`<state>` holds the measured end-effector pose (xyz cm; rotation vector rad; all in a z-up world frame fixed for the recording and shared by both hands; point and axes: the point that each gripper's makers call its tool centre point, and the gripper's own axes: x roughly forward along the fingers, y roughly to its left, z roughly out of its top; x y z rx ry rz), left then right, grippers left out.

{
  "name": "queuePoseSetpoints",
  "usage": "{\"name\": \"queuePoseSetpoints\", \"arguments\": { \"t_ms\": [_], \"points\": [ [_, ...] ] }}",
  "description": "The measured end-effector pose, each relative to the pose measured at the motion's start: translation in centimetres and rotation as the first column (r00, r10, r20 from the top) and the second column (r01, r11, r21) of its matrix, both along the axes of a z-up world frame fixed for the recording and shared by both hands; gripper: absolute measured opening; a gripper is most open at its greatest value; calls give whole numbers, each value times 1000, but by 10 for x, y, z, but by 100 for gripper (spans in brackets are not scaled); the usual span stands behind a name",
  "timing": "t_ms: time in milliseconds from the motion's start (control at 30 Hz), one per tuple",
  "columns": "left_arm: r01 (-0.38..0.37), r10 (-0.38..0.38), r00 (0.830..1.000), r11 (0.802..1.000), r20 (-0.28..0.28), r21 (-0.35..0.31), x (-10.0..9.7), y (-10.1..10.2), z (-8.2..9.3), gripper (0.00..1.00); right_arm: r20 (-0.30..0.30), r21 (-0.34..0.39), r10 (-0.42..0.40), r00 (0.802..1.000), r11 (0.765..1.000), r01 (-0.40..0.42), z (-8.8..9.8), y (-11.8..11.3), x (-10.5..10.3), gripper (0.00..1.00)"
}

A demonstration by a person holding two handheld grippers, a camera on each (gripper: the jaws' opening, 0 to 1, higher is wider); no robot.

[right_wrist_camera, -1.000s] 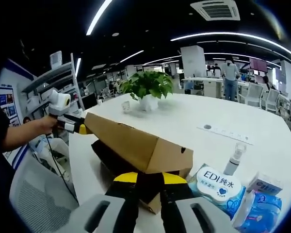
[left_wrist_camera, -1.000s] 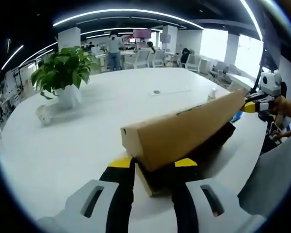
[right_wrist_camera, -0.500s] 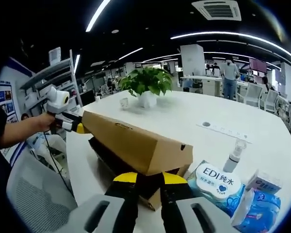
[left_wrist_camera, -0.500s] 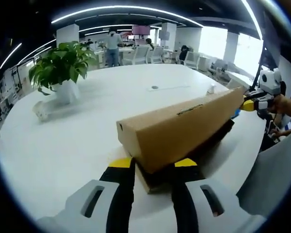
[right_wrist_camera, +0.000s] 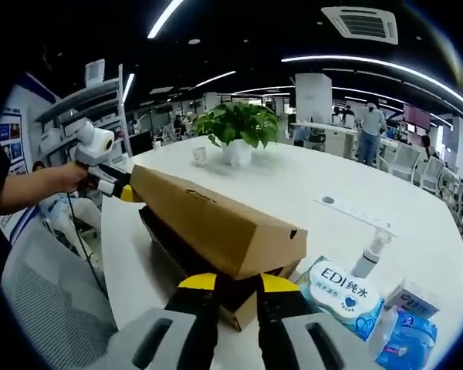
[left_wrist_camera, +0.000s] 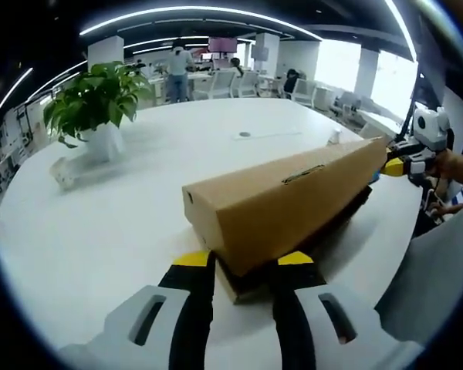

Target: Operate the shoe box by opening the lid, removing the specified soft item, and placing it in the target area until the item is outside and the box remains undamaged.

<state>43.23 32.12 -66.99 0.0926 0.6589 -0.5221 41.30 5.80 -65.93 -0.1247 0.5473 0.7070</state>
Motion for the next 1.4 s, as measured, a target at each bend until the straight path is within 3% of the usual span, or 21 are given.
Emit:
{"name": "queuePoseSetpoints", "arguments": {
  "t_ms": [1400],
  "points": [
    [24,-22,998,999,-54,37,-13,2,-29,31,-7,-91,71,997,993,-72,-33,7,-7,22]
  ]
}}
